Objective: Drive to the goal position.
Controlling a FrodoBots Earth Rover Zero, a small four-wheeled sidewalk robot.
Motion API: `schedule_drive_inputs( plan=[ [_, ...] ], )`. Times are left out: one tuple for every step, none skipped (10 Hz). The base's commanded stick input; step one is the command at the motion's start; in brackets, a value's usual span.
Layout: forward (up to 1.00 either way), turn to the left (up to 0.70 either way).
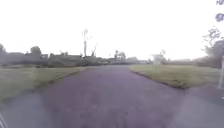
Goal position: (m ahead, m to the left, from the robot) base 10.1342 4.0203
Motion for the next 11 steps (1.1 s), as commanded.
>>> schedule_drive_inputs(
  plan=[
    [0.7, -0.14],
    [0.7, -0.14],
    [0.7, -0.14],
    [0.7, -0.14],
    [0.7, -0.14],
    [0.7, -0.14],
    [0.7, -0.14],
    [0.7, -0.14],
    [0.7, -0.14],
    [0.7, -0.14],
    [0.7, -0.14]
  ],
)
